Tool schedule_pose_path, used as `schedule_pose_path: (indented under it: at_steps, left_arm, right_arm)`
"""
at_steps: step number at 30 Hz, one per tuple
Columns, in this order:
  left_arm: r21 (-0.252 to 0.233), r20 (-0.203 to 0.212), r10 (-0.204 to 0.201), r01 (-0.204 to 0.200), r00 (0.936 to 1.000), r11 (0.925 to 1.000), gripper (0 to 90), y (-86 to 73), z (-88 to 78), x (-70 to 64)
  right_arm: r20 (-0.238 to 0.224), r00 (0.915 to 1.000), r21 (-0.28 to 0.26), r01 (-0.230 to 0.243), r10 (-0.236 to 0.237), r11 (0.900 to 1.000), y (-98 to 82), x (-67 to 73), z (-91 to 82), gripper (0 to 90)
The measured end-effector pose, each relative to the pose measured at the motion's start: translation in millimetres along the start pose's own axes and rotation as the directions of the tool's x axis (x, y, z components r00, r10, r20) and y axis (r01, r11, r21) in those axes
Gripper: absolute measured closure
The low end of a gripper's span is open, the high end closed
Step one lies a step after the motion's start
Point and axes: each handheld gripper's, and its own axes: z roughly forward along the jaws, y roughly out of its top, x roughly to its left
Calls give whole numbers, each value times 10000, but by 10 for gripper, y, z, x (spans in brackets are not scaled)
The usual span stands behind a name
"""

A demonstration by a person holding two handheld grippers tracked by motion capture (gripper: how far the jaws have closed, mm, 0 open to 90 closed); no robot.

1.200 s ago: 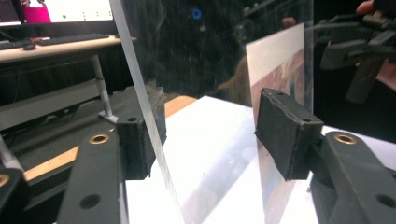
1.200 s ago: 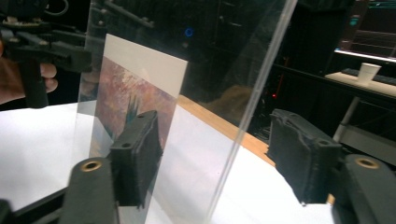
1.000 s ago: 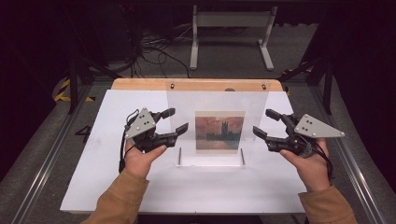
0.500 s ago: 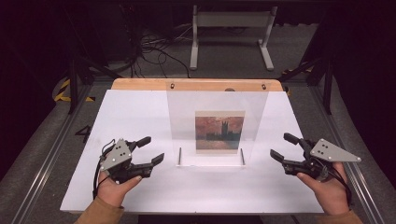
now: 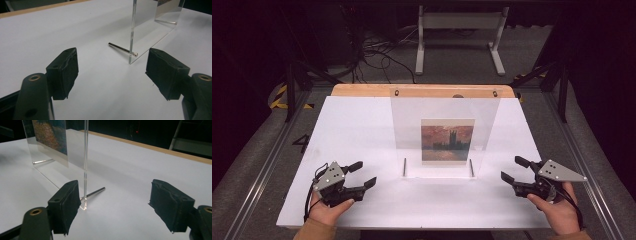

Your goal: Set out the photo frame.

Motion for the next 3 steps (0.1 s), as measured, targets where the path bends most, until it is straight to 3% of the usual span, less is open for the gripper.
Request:
schedule_pose_path:
  at_steps: [3]
  left_arm:
    - [43,27,-42,42,10000,10000,262,-6,4,-10]
  right_arm:
    - [-71,10000,51,29,-29,10000,-14,13,17,239]
